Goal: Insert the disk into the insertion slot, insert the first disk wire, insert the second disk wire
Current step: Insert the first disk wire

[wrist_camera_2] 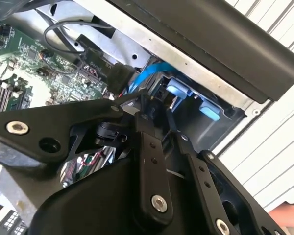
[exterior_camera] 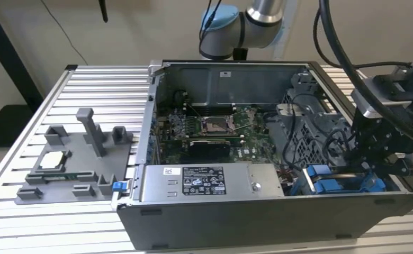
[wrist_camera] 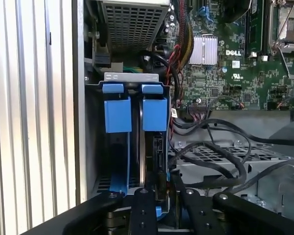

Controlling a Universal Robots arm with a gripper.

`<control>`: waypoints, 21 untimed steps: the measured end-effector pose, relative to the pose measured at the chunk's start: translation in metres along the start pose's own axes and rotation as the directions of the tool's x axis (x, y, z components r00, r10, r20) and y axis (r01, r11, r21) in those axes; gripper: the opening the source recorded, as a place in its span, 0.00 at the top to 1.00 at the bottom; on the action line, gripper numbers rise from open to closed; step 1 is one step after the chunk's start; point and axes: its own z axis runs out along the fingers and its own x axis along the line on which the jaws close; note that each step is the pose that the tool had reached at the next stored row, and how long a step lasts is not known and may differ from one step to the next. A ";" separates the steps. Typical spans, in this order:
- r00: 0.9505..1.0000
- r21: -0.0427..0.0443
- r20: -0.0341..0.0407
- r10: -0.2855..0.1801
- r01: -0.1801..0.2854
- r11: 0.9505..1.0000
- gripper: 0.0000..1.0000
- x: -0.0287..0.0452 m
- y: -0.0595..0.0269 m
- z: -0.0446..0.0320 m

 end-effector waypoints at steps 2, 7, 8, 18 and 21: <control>1.000 0.000 0.000 0.000 0.000 1.000 0.00 -0.0010 0.0004 -0.0066; 1.000 0.000 0.000 0.000 0.000 1.000 0.00 -0.0033 0.0012 -0.0230; 1.000 0.000 0.000 0.000 0.000 1.000 0.00 -0.0038 0.0016 -0.0268; 1.000 0.007 0.000 -0.001 0.001 1.000 0.00 -0.0086 0.0046 -0.0606; 1.000 0.010 0.000 -0.001 0.001 1.000 0.00 -0.0088 0.0049 -0.0626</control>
